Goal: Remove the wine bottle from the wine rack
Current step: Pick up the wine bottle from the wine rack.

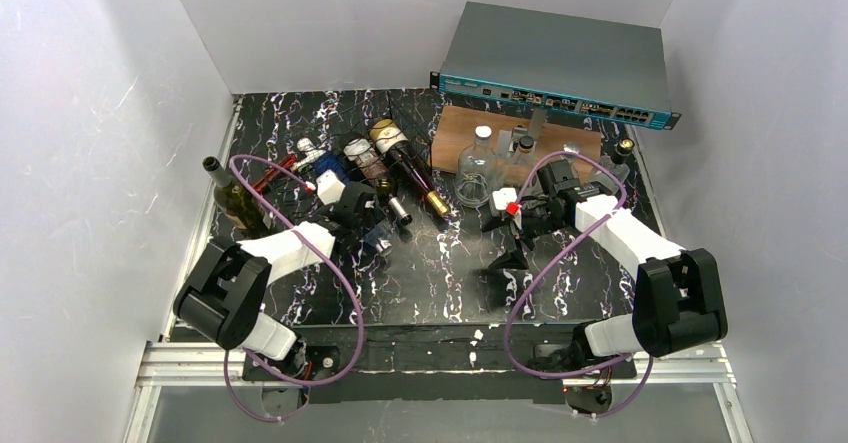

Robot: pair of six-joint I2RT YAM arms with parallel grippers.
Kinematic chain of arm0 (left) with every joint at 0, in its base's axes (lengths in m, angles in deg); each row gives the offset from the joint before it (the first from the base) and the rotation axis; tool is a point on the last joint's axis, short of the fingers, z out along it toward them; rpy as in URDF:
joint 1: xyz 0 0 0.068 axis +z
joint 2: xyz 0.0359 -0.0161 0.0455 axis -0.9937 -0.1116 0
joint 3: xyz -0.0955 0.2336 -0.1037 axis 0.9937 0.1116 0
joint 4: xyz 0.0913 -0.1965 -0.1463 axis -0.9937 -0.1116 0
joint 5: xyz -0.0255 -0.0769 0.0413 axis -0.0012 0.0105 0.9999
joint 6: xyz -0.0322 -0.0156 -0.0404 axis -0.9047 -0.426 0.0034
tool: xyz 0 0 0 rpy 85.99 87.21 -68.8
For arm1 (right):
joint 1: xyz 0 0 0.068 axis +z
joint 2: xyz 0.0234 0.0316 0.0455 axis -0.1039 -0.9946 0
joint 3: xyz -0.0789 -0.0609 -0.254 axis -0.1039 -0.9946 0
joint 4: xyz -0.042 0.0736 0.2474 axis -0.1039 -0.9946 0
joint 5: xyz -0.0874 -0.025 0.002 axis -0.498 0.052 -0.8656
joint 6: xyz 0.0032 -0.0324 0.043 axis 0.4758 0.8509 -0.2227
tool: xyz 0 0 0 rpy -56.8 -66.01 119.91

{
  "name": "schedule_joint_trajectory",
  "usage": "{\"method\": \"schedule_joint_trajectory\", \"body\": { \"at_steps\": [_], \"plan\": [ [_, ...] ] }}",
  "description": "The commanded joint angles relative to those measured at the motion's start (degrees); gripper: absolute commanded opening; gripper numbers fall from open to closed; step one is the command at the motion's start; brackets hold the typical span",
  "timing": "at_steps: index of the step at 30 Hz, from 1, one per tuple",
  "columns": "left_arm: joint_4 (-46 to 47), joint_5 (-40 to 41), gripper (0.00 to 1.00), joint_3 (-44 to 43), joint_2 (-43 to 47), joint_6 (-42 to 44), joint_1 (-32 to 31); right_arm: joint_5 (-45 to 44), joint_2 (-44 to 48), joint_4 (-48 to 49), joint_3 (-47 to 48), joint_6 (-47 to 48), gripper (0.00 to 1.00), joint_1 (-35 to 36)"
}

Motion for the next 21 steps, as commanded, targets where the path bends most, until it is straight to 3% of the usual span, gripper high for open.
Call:
{"method": "schedule_joint_trajectory", "body": {
  "at_steps": [1, 5, 8, 21],
  "plan": [
    [-0.3, 0.7, 0.57, -0.5, -1.2, 0.6, 0.6, 0.6, -0.2, 1.0, -0.4, -0.4, 0.98, -0.4],
    [-0.3, 0.5, 0.29, -0.3, -0.7, 0.5, 0.7, 0.6, -0.1, 1.1, -0.5, -0.4, 0.99, -0.4],
    [-0.5, -0.3, 0.02, -0.1, 0.7, 1.9, 0.7, 0.6, 0.1, 1.1, -0.5, -0.4, 0.98, -0.4],
    [-7.1, 0.5, 0.0, 2.0, 13.7, 4.0, 0.0, 0.9, 0.3, 1.5, -0.9, -0.4, 0.98, -0.4]
  ]
}}
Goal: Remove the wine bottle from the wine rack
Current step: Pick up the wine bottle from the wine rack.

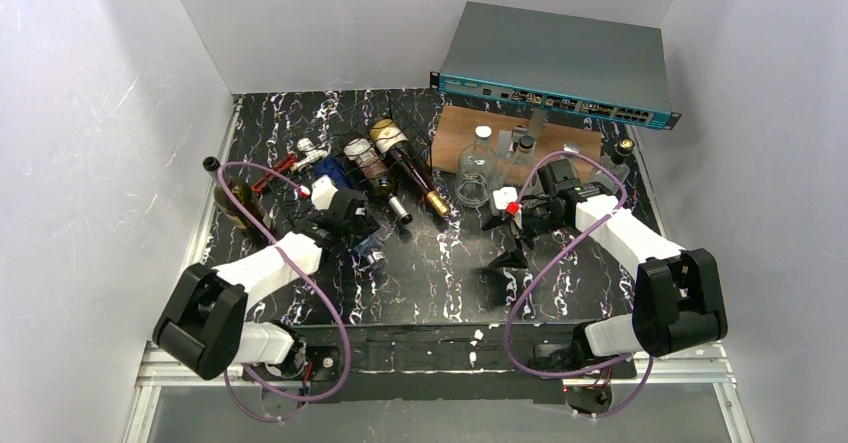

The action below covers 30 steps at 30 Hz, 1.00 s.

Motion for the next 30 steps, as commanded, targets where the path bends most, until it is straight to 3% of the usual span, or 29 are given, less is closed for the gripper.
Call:
{"method": "schedule_joint_trajectory", "body": {
  "at_steps": [1, 30],
  "plan": [
    [-1.6, 3.8, 0.0, 0.2, 7.0, 0.8, -0.4, 1.1, 0.3, 0.5, -0.7, -0.4, 0.98, -0.2],
    [-12.6, 11.7, 0.0, 4.6, 28.5, 1.2, -12.6, 1.6, 2.3, 1.1, -1.7, -0.2, 0.98, -0.1]
  ]
}}
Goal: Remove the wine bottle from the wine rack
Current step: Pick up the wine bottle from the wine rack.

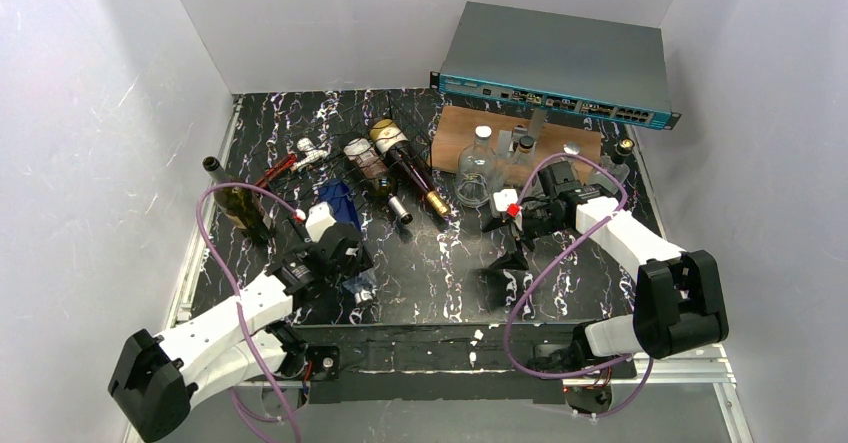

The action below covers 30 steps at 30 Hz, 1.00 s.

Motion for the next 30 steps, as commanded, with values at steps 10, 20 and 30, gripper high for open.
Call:
{"method": "schedule_joint_trajectory", "body": {
  "at_steps": [10, 20, 30],
  "plan": [
    [5.6, 11.4, 0.0, -0.8, 7.6, 0.1, -5.7, 1.2, 2.6, 1.2, -1.3, -0.1, 0.99, -0.2],
    [3.2, 10.8, 0.0, -0.1, 12.8, 1.9, -8.6, 1.5, 2.8, 0.8, -1.3, 0.5, 0.98, -0.1],
    [-4.2, 8.4, 0.0, 0.0, 19.1, 0.2, -10.1, 1.6, 3.7, 0.9, -1.5, 0.5, 0.98, -0.2]
  ]
}}
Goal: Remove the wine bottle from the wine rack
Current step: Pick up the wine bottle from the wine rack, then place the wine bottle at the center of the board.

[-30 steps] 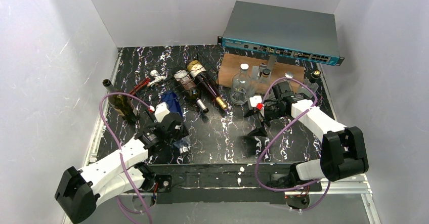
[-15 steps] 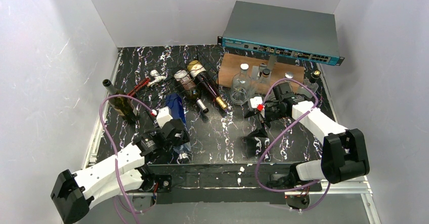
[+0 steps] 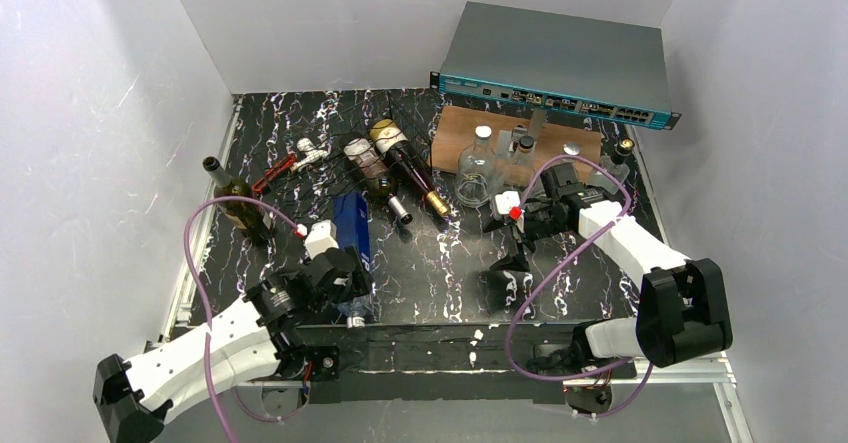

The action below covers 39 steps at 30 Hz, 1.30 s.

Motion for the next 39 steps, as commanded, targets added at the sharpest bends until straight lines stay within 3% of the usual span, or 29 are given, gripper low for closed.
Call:
{"method": "schedule_joint_trajectory", "body": {
  "at_steps": [1, 15, 39],
  "plan": [
    [4.6, 8.8, 0.0, -2.9, 5.6, 0.2, -0.3, 1.6, 1.5, 0.5, -0.5, 0.5, 0.98, -0.2],
    [0.0, -1.9, 0.0, -4.3, 8.5, 1.3, -0.4, 2.4, 2.6, 0.4, -0.6, 0.6, 0.98, -0.2],
    [-10.2, -27.0, 0.0, -17.1, -2.9, -0.3, -0.5, 2.8, 3.5, -0.8, -0.7, 3.4, 0.98, 5.8]
  ]
}}
